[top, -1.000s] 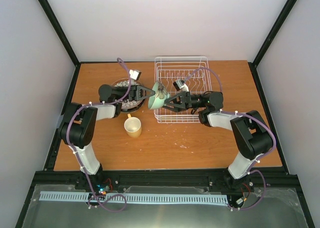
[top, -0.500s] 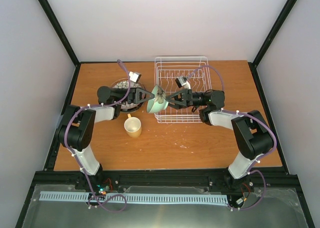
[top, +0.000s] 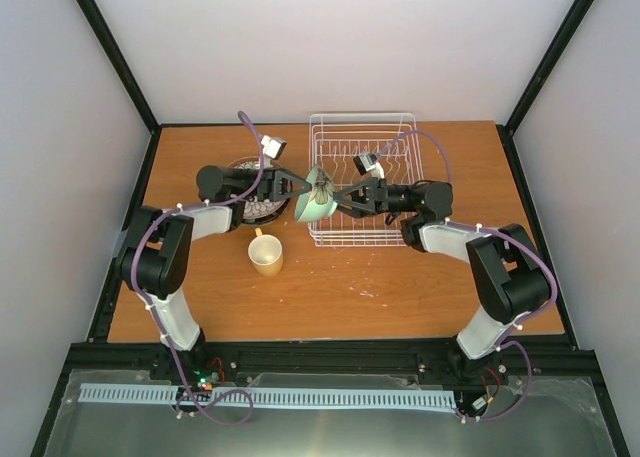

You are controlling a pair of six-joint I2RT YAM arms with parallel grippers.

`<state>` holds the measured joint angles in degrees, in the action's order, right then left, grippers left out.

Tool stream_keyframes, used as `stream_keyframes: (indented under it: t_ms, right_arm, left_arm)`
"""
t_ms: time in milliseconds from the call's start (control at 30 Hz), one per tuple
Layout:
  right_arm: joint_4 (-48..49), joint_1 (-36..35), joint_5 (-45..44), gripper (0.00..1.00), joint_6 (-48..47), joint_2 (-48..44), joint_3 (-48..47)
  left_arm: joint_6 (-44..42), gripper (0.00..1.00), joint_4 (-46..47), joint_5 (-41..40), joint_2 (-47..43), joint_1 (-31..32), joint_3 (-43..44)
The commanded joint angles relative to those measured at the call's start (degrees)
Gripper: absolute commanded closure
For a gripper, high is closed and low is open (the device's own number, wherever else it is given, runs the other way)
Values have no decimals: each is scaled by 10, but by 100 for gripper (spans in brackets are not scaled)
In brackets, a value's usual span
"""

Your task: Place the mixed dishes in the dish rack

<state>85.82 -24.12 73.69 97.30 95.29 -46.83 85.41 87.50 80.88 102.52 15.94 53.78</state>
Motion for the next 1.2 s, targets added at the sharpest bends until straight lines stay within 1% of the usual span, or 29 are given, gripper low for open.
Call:
stream_keyframes:
  t_ms: [0,100,300,433,467,567,600,667,700,733,767,933,967,1167]
  right_arm:
    - [102,-13,-3,34,-3,-32,-2]
    - [102,-15,-6,37,-4,-30,-6]
    - [102,-25,-8,46,0,-20,-22]
    - [102,-32,-9,50,0,-17,-25]
    - [102,-34,-9,53,0,-16,-25]
    - [102,-36,-11,61,0,-15,-26]
    - [102,-36,-11,69,0,-14,-26]
    - [102,-36,-11,80,0,-14,-26]
    - [103,-36,-12,89,0,-13,-27]
    - [102,-36,-12,96,1,-12,-28]
    - [102,-36,-13,97,0,-10,-29]
    - [102,-36,-20,97,-3,0,-30]
    - [102,-35,-23,97,-5,0,-30]
    - [102,-27,-26,97,-7,8,-26]
  left_arm:
    - [7,99,170,-23,23,6,27]
    - [6,99,170,-26,25,6,27]
    - [1,99,170,-33,29,6,20]
    - [2,99,170,-34,32,6,22]
    - [2,99,170,-35,33,6,23]
    - [4,100,169,-38,37,6,27]
    - [5,100,170,-38,40,6,28]
    - [4,99,170,-38,42,6,30]
    - [5,99,170,-38,44,6,30]
    - [5,99,170,-39,46,6,29]
    - [4,99,170,-39,47,6,29]
    - [4,96,170,-38,54,6,26]
    - [4,94,169,-38,55,6,26]
    - [10,89,169,-32,67,5,32]
